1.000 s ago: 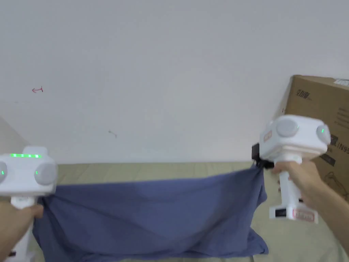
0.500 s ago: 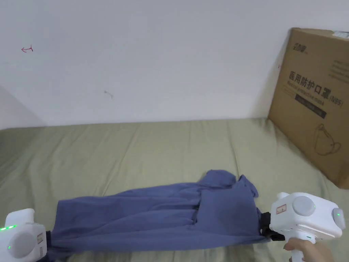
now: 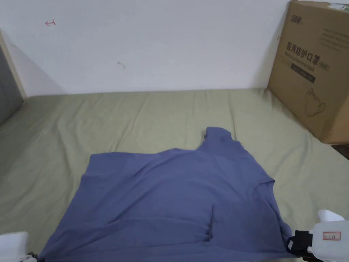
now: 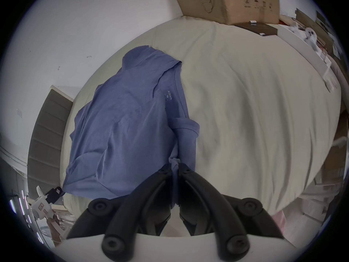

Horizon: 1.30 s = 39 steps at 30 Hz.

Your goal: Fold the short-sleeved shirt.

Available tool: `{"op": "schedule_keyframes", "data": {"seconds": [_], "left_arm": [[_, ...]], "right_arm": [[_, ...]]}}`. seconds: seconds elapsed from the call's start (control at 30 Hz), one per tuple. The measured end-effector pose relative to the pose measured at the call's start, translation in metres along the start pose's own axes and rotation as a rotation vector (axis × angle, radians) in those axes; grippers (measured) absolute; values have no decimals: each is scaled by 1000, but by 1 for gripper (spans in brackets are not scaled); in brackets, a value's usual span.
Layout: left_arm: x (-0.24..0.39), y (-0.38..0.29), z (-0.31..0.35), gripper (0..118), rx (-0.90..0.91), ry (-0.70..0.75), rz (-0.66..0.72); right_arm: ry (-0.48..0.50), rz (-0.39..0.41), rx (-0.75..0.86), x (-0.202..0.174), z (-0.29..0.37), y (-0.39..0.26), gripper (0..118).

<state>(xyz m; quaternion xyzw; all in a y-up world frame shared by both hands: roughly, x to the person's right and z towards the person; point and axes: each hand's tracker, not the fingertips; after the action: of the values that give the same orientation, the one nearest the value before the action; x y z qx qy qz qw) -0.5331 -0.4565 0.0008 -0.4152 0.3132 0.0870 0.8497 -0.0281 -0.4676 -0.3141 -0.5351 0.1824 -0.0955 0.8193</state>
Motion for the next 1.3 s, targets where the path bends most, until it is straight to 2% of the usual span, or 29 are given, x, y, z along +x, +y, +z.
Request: {"op": "schedule_keyframes", "data": {"seconds": [0.13,0.23,0.27,0.3,0.33,0.37,0.4,0.43,0.47,0.5,0.6,0.63,0.67,0.7,0.73,0.77,0.83,0.87,0.93,0.97,1.0,1.07,1.1,1.13,1.2,1.23,1.3], "left_arm": [[3,-33,26,2,4,18,-67],[4,-48,39,2,5,6,-59],[3,-51,41,6,17,-10,-43],[4,-52,43,17,20,-17,-31],[3,-53,44,38,25,-25,-18],[4,-52,46,66,21,-26,-13],[4,-51,48,75,21,-20,-13],[3,-51,51,75,24,-24,-14],[2,-49,55,102,37,-32,-1],[1,-48,61,109,63,-44,23],[-5,-47,79,106,94,-143,72],[-6,-49,84,101,88,-174,86],[-8,-52,89,79,97,-199,107],[-10,-56,91,46,99,-217,120],[-11,-59,92,10,93,-211,124],[-12,-65,91,0,88,-197,141],[-18,-73,87,0,72,-196,164],[-21,-78,85,0,52,-193,204],[-29,-82,79,1,38,-198,225],[-31,-82,76,11,28,-190,219],[-31,-82,75,33,20,-175,206],[-30,-79,68,87,33,-164,190],[-28,-76,66,100,18,-160,178],[-21,-75,66,106,18,-165,173],[-14,-75,56,103,-1,-204,128],[-9,-76,48,91,-49,-209,110],[-3,-78,29,0,-179,-178,108]], "right_arm": [[-29,44,0,13,19,-34,7],[-42,57,-2,24,26,-47,7],[-43,61,1,27,26,-49,7],[-45,60,6,28,26,-50,8],[-37,57,11,30,25,-50,16],[-36,56,11,30,25,-49,28],[-60,80,20,26,26,-50,35],[-93,141,47,21,29,-51,35],[-119,195,67,14,33,-53,68],[-124,235,84,8,39,-55,85],[-68,302,110,-9,55,-63,87],[-30,313,119,-12,58,-66,86],[-6,323,120,-17,61,-71,74],[-15,320,125,-22,63,-76,43],[-28,328,132,-27,59,-83,2],[-38,349,136,-29,57,-89,0],[39,385,38,-32,48,-98,0],[20,356,58,-34,45,-104,0],[15,346,17,-33,37,-109,0],[9,341,19,-33,34,-110,0],[7,340,17,-33,33,-110,0],[3,320,8,-28,31,-107,0],[5,306,3,-27,30,-105,0],[3,295,-7,-27,29,-103,0],[6,287,-1,-26,33,-104,0],[4,281,-6,-26,33,-104,0],[-1,266,-16,-16,28,-99,0]]}}
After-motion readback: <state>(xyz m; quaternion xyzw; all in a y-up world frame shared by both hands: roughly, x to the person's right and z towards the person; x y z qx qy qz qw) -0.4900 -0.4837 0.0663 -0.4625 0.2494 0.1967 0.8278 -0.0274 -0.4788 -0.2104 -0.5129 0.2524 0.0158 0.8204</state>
